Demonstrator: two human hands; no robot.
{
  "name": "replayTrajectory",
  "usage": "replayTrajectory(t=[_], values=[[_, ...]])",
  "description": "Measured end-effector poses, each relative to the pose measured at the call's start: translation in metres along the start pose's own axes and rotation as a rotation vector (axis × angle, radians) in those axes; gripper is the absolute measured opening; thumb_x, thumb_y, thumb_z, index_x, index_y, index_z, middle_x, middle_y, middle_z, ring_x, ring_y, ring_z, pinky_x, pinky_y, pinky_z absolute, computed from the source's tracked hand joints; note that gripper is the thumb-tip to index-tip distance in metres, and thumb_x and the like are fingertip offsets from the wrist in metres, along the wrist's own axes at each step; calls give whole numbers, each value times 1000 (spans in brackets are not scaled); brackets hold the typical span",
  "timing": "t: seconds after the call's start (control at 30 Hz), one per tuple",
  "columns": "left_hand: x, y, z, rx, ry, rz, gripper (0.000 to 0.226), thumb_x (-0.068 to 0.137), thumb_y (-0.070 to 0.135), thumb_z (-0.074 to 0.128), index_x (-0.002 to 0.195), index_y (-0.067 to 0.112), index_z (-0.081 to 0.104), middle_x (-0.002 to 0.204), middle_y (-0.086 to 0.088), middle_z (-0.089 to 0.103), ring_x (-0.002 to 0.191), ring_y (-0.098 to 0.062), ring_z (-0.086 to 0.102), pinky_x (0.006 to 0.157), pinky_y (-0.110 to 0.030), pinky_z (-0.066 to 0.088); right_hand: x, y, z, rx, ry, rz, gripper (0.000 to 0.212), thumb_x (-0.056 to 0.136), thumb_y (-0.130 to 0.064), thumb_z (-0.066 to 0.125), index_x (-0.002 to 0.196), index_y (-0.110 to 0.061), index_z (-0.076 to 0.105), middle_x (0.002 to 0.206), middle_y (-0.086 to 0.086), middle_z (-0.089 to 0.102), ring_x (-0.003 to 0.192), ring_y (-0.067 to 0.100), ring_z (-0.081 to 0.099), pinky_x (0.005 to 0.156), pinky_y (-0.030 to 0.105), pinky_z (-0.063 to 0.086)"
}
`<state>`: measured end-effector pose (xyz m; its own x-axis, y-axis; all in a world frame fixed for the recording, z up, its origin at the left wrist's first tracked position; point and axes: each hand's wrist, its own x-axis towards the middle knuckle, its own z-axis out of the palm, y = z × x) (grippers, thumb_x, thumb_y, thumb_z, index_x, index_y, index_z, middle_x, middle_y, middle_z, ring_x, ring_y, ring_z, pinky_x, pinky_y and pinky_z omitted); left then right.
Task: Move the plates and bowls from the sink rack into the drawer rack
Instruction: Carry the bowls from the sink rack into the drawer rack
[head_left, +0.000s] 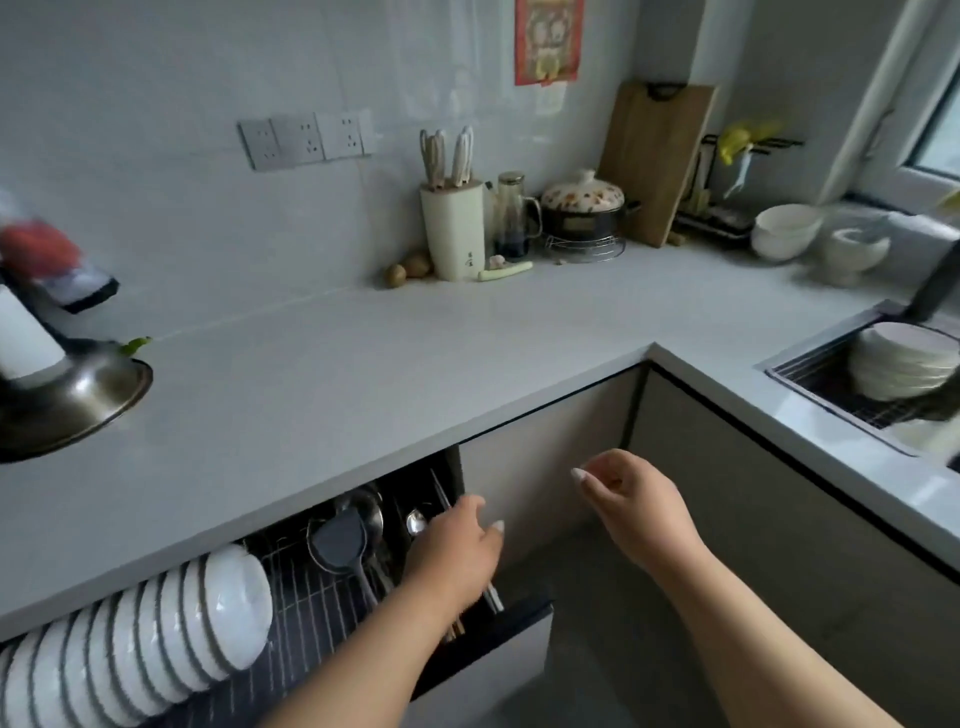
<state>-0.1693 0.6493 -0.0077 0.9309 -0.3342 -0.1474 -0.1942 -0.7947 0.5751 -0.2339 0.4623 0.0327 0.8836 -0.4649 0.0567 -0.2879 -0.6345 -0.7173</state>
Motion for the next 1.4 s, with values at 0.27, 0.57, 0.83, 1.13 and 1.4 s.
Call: replayTrajectory(t=[0.27,0.57,0.83,1.13,1.4], values=[[54,139,88,25,-93,112,43,96,43,46,135,27,44,108,7,64,105,-18,59,90,-31,47,39,107,-113,-13,98,133,20,89,-46,56,89,-27,63,86,-11,64,81,8,59,66,26,44],[89,266,173,71,-209,288,49,97,39,47,142,20,39,143,0,41,126,-18,46,102,-31,39,58,204,-210,29,198,300,20,92,-43,55,96,-25,62,91,-5,65,79,6,57,57,14,37],[125,320,213,168,-254,422,64,98,42,42,152,15,19,158,-2,20,145,-18,18,118,-34,22,71,250,-238,58,260,449,21,92,-42,55,98,-24,62,91,-5,65,75,2,55,54,13,36],[207,365,269,386,-319,519,76,100,51,28,153,12,-9,161,-9,-14,148,-21,-16,118,-38,-8,120,298,-270,-5,323,577,21,90,-46,55,97,-27,61,88,-9,63,82,8,59,67,26,48],[288,375,301,592,-380,544,83,95,64,10,147,10,-25,154,-11,-31,142,-22,-30,119,-41,-13,209,332,-274,-31,299,664,27,90,-45,56,107,-25,60,93,-8,63,85,11,59,68,25,44]])
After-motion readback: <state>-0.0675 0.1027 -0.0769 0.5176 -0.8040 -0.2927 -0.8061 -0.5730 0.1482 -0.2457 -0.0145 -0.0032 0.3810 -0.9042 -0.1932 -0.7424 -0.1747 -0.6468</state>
